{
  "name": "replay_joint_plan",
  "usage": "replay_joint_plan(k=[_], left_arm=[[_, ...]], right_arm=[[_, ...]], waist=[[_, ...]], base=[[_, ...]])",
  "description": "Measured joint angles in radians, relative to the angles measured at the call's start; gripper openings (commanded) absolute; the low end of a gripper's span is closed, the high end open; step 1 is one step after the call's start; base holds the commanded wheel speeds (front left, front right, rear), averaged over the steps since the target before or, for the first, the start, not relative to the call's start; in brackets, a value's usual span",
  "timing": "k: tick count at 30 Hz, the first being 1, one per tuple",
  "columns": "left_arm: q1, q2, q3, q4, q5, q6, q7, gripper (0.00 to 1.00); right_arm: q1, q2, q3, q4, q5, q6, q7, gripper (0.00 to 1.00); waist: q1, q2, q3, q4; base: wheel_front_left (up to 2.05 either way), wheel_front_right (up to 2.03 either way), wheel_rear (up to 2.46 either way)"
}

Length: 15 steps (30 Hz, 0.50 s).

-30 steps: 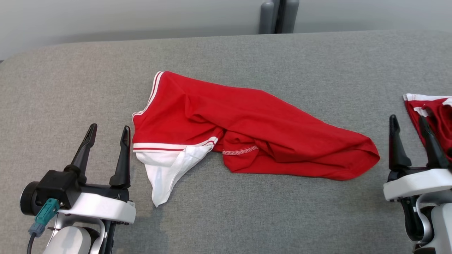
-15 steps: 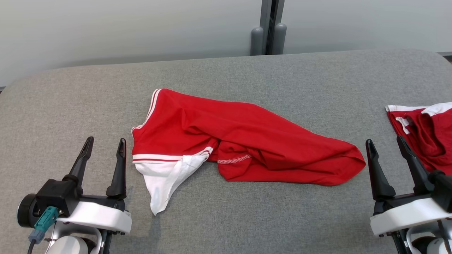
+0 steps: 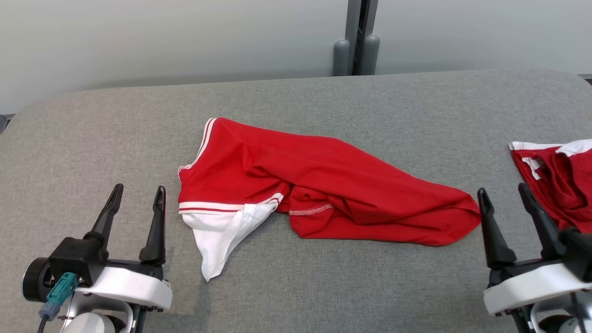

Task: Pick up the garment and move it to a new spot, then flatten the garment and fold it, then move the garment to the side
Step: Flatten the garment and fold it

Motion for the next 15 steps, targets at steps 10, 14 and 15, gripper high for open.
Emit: replay_joint_plan(k=[10, 14, 15], left_arm=[[-0.028, -0.015, -0.024, -0.007, 0.0, -0.002, 0.004, 1.0], [-0.052, -0.03, -0.035, 0.005, 0.0, -0.014, -0.008, 1.0], [-0.057, -0.035, -0.039, 0.011, -0.001, -0.015, -0.013, 1.0]], right_arm=[[-0.086, -0.085, 0.244, 0.162, -0.015, 0.0, 0.103, 1.0], [-0.137, -0.104, 0.31, 0.256, -0.005, 0.0, 0.077, 1.0], [-0.155, -0.105, 0.302, 0.274, -0.012, 0.0, 0.056, 1.0]], waist=[[0.0, 0.0, 0.052, 0.068], [0.0, 0.0, 0.087, 0.102], [0.0001, 0.0, 0.096, 0.112]], base=[[0.0, 0.0, 0.0], [0.0, 0.0, 0.0], [0.0, 0.0, 0.0]])
